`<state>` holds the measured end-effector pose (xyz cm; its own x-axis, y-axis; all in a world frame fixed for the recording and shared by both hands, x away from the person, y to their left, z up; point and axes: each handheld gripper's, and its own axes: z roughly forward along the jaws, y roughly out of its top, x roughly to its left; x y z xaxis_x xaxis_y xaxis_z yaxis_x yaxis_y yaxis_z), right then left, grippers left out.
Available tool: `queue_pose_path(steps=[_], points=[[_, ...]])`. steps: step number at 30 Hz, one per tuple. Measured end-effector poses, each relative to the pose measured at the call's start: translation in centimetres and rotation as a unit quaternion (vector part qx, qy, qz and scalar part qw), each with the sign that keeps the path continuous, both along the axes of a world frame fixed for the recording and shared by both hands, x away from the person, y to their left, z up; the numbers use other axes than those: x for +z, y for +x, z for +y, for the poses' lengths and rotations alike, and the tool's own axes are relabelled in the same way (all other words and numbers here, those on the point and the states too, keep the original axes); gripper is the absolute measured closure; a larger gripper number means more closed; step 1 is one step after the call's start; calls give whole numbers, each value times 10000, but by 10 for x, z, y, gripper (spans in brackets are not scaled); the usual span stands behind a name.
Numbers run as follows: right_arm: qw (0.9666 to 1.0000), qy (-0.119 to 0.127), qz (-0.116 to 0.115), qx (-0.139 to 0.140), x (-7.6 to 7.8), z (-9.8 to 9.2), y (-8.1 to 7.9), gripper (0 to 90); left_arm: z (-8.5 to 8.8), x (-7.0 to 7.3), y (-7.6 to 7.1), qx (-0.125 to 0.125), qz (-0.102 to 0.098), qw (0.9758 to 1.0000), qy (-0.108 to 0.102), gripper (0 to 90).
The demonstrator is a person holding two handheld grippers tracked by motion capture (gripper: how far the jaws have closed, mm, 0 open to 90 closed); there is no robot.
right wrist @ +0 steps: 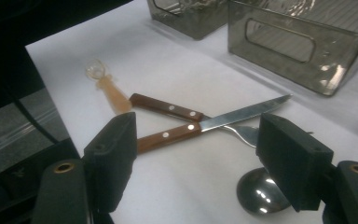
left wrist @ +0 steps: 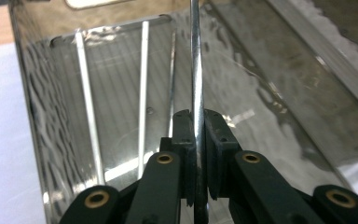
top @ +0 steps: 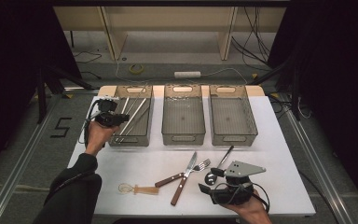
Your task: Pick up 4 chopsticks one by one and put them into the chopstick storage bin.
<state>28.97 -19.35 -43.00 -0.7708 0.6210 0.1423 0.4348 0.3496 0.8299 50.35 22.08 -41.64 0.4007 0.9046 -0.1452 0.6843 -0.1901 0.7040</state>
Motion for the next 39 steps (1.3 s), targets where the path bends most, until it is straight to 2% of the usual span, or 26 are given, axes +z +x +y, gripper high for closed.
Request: queue_pose_path(steps=[4, 6, 9, 12, 14, 15, 16, 18, 21, 25, 27, 31, 34, 36, 39], points=[[10000, -3, 11, 28, 0, 1, 0, 302, 0, -7, 6, 7, 92, 9999, 60, 833], [10000, -14, 16, 31, 0, 2, 0, 303, 0, -10, 9, 19, 172, 9998, -23, 833], [10000, 24, 33, 86, 0, 2, 1, 306, -2, -13, 12, -25, 228, 9997, 129, 832], [9999, 13, 26, 96, 0, 2, 1, 306, -4, -15, 14, 29, 347, 9993, 97, 830], [9999, 25, 35, 99, 0, 2, 1, 307, -6, -16, 17, -27, 439, 9989, 180, 828], [9999, 23, 41, 105, 0, 2, 1, 308, -6, -16, 17, -5, 440, 9988, 217, 818], [9999, 13, 36, 112, -1, 2, 1, 309, -7, -17, 18, 46, 428, 9989, 165, 799], [9999, 13, 38, 128, 0, 2, 0, 309, -7, -15, 20, 31, 451, 9990, 45, 737], [9999, -6, 34, 156, 0, 3, 0, 309, -10, -11, 18, -56, 380, 9993, 47, 681], [9999, 2, 44, 157, 0, 3, 0, 309, -13, -7, 9, -295, 398, 9986, -167, 565], [9999, 3, 48, 136, 0, 2, -1, 309, -16, -5, 1, -488, 356, 9981, -154, 506], [9999, -4, 51, 123, 0, 2, 0, 308, -19, -1, -15, -642, 163, 9968, -452, 423], [9999, 11, 28, 104, 1, 1, 0, 307, -22, 2, -30, -866, 25, 9945, -586, 381], [9999, -13, 61, 80, 0, 1, 0, 306, -25, 4, -40, -1005, -37, 9934, -560, 361], [10000, -4, 63, 63, 0, 1, 1, 306, -31, 6, -52, -1234, -59, 9917, -355, 339]])
